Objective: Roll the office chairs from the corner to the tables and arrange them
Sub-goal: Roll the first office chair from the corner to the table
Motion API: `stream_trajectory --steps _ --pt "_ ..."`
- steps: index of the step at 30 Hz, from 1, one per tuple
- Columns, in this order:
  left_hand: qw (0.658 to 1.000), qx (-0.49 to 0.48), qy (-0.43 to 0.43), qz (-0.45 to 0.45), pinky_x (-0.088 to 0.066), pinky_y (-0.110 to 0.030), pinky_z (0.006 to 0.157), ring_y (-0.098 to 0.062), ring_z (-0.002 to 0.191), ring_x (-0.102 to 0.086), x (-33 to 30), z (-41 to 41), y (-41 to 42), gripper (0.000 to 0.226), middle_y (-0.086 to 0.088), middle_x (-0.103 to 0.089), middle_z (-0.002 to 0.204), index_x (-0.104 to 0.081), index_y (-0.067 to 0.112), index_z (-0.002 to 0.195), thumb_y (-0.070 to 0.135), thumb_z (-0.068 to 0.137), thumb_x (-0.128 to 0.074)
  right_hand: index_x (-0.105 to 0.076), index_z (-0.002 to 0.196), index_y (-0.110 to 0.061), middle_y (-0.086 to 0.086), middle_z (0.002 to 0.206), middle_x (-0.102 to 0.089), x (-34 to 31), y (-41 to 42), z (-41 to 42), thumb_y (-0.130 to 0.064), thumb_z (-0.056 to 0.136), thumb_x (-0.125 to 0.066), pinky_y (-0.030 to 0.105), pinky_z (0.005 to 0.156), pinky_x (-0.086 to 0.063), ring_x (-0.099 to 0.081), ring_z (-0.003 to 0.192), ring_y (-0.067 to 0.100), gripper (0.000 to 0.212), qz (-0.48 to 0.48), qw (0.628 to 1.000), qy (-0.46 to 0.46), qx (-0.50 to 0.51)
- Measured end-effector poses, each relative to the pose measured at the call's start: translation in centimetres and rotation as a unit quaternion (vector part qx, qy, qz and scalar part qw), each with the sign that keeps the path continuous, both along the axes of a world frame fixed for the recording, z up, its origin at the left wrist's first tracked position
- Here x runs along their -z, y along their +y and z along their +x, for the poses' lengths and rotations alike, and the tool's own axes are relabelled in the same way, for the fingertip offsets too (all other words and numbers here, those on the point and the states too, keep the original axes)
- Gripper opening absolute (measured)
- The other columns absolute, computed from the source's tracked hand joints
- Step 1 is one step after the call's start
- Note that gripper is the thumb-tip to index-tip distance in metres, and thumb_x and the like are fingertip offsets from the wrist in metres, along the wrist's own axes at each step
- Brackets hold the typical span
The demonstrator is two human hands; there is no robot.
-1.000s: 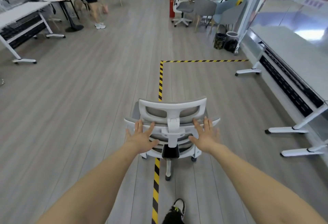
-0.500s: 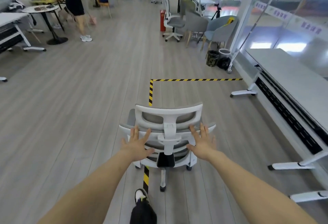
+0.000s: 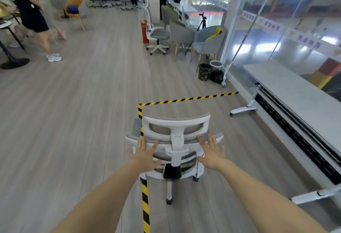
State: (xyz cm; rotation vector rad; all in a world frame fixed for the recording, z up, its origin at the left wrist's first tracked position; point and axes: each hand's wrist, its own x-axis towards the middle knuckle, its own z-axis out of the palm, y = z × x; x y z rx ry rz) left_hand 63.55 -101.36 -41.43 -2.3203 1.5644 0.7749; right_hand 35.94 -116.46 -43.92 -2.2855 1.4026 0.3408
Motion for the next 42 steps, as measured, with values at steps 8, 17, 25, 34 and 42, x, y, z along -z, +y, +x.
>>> stream_trajectory --steps 8,17,25,34,42 --pt "0.998 0.048 -0.029 -0.009 -0.002 -0.074 0.119 -0.033 0.154 0.029 -0.2 7.9 -16.7 0.093 -0.012 0.036 0.165 0.024 0.047 0.157 0.079 0.094 -0.036 0.019 0.159 -0.047 0.001 0.165 0.037 0.4 -14.1 6.8 -0.05 0.102 -0.052 0.063 0.125 0.003 0.033 0.153 0.024 0.092 -0.006 0.999 -0.018 0.039" --pt "0.995 0.081 -0.05 0.003 -0.005 -0.073 0.119 -0.032 0.156 0.025 -0.7 13.2 -37.1 0.093 -0.014 0.033 0.166 0.027 0.049 0.155 0.08 0.093 -0.035 0.016 0.16 -0.047 0.002 0.167 0.034 0.7 -32.0 12.2 -0.038 0.099 -0.059 0.062 0.124 0.0 0.032 0.153 0.024 0.097 -0.026 0.995 -0.039 0.086" --pt "0.992 0.122 -0.041 0.016 -0.002 -0.073 0.118 -0.033 0.155 0.027 -0.8 17.2 -54.6 0.093 -0.013 0.035 0.165 0.027 0.049 0.155 0.077 0.094 -0.037 0.015 0.159 -0.05 0.001 0.168 0.031 0.0 -47.0 15.2 -0.038 0.097 -0.059 0.063 0.124 0.001 0.032 0.154 0.024 0.097 -0.017 0.992 -0.025 0.123" --pt "0.981 0.184 -0.054 0.006 -0.003 -0.073 0.12 -0.031 0.156 0.025 -0.5 21.2 -65.3 0.094 -0.013 0.032 0.167 0.027 0.048 0.155 0.083 0.092 -0.033 0.023 0.157 -0.047 0.004 0.164 0.039 0.4 -54.4 18.3 -0.034 0.097 -0.059 0.063 0.125 0.001 0.037 0.151 0.025 0.103 -0.023 0.986 0.0 0.165" --pt "0.975 0.216 -0.054 0.015 0.0 -0.072 0.12 -0.036 0.155 0.026 0.2 24.2 -68.9 0.097 -0.009 0.04 0.163 0.032 0.048 0.153 0.082 0.092 -0.035 0.024 0.158 -0.042 0.002 0.161 0.044 0.4 -54.8 21.3 -0.03 0.096 -0.058 0.061 0.124 0.002 0.039 0.15 0.027 0.104 -0.02 0.98 -0.003 0.196"
